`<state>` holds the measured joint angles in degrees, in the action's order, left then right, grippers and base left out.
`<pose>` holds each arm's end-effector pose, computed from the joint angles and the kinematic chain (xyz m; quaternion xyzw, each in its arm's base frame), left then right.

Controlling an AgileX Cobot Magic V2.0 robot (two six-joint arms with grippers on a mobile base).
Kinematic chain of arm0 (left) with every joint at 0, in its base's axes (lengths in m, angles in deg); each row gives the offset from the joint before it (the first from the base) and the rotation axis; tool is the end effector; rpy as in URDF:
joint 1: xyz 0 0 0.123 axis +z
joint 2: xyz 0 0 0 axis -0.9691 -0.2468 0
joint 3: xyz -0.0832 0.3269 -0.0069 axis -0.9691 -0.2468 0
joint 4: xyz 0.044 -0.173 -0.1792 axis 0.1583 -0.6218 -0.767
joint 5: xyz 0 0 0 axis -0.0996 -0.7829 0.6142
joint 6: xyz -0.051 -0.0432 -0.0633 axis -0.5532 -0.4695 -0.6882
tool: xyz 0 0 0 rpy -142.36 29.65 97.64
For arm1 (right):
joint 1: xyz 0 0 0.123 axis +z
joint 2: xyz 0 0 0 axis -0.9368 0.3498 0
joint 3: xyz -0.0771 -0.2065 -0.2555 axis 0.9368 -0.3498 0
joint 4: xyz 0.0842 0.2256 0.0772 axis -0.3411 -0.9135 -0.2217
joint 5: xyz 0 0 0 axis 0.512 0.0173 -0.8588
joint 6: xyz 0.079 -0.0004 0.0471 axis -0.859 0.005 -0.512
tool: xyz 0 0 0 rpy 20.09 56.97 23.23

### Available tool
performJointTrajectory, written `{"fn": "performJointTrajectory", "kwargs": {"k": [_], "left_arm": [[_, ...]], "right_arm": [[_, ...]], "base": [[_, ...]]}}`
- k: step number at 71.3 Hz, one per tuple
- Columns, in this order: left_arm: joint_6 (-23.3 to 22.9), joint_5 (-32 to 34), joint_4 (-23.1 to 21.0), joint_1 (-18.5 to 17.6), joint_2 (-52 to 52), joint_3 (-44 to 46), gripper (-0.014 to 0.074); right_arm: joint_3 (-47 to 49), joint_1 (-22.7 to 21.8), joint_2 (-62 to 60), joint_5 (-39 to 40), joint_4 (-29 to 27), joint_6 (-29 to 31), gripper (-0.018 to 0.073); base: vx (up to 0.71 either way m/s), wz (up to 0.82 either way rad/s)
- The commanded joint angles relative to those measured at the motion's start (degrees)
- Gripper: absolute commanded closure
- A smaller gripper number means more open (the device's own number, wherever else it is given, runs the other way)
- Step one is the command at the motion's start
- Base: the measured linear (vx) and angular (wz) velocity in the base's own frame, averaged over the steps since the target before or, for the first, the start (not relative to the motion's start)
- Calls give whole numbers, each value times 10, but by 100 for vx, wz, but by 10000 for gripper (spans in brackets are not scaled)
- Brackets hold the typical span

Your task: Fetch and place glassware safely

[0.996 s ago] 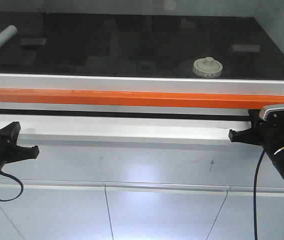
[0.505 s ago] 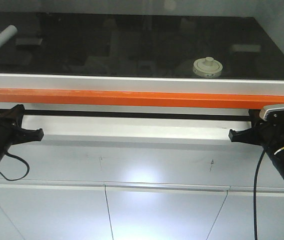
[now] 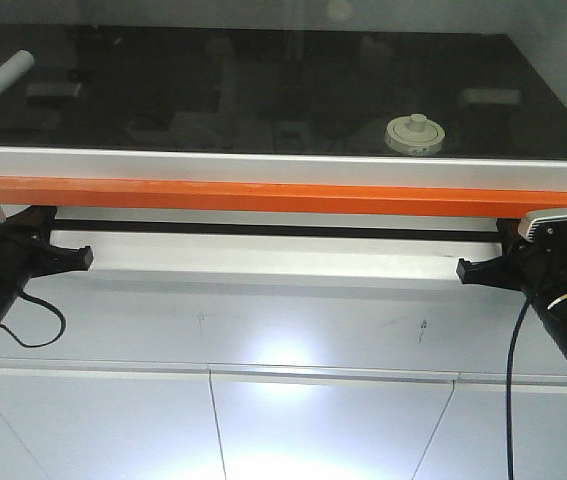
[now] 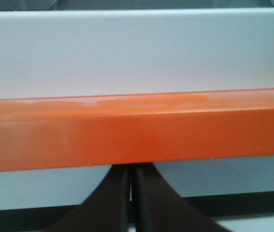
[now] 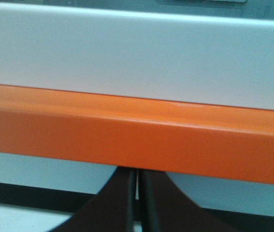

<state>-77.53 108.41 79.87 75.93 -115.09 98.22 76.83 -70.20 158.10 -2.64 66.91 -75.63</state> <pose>0.3471 -0.0085 0.2054 0.0384 0.7160 -0.0343 0.6962 0.3135 0.0038 0.2081 -0.0567 0.7344 -0.0052 0.6763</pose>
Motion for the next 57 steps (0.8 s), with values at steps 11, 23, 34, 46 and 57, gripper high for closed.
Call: {"fn": "performJointTrajectory", "kwargs": {"k": [11,23,34,46,57], "left_arm": [[-2,66,-2,0,20,13,603],[-2,85,-2,0,20,13,603],[-2,90,-2,0,20,13,603],[-2,111,13,0,20,13,603],[-1,117,12,0,29,13,603]], "right_arm": [[16,-3,-23,83,-2,6,560],[16,-3,-23,105,-2,5,560],[16,-3,-23,108,-2,5,560],[16,-3,-23,119,-2,3,560],[16,-3,-23,133,-2,-10,560]], "base": [[0,0],[0,0],[0,0],[0,0],[0,0]]}}
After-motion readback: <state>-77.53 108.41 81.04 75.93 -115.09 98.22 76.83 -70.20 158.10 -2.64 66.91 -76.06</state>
